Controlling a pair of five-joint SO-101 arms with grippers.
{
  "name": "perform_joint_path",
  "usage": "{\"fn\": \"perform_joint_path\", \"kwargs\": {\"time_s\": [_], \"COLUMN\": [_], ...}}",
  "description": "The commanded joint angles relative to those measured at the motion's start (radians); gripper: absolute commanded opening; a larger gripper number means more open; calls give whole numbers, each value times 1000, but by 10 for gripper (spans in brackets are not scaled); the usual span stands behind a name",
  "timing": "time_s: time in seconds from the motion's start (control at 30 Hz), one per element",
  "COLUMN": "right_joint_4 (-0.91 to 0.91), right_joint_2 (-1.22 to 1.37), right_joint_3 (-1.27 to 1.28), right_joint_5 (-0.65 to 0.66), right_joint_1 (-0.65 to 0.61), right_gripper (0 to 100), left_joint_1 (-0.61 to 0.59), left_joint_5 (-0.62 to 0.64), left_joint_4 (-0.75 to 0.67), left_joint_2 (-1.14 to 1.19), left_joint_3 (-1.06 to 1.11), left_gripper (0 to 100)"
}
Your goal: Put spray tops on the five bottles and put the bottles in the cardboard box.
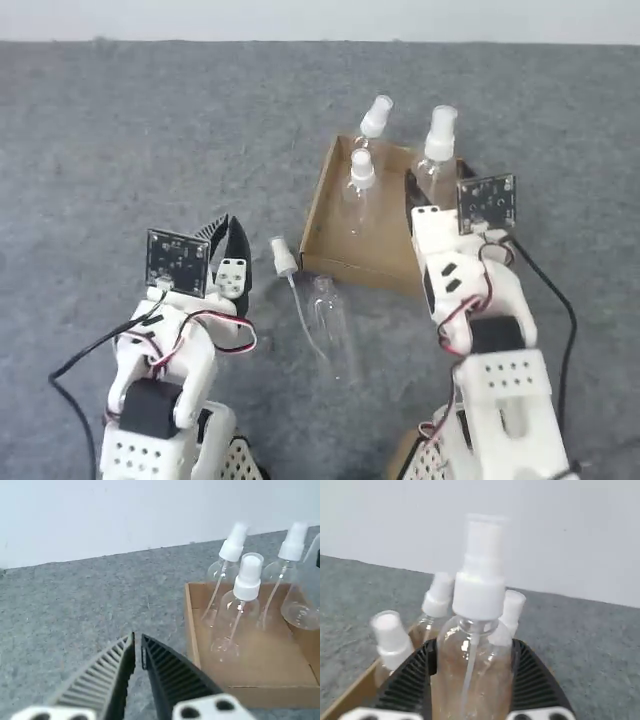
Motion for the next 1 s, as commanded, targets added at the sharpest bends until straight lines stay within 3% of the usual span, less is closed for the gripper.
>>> {"fn": "perform_joint_path", "kwargs": {"time_s": [0.0,0.4,0.73,0.97], "right_joint_4": [-176,-444,-458,-572], "right_joint_2": [159,361,407,493], "right_joint_3": [-14,77,115,129], "right_joint_5": [8,-29,-31,-28], "right_joint_1": [73,65,22,22], "right_gripper": [6,6,6,6], "left_joint_1": [-5,-3,-5,2], "left_joint_5": [15,15,15,15], "left_joint_4": [-25,-28,-28,-25], "left_joint_2": [-14,-14,-14,-14], "left_joint_3": [-7,-5,-5,-5], "left_gripper": [11,11,11,11]}}
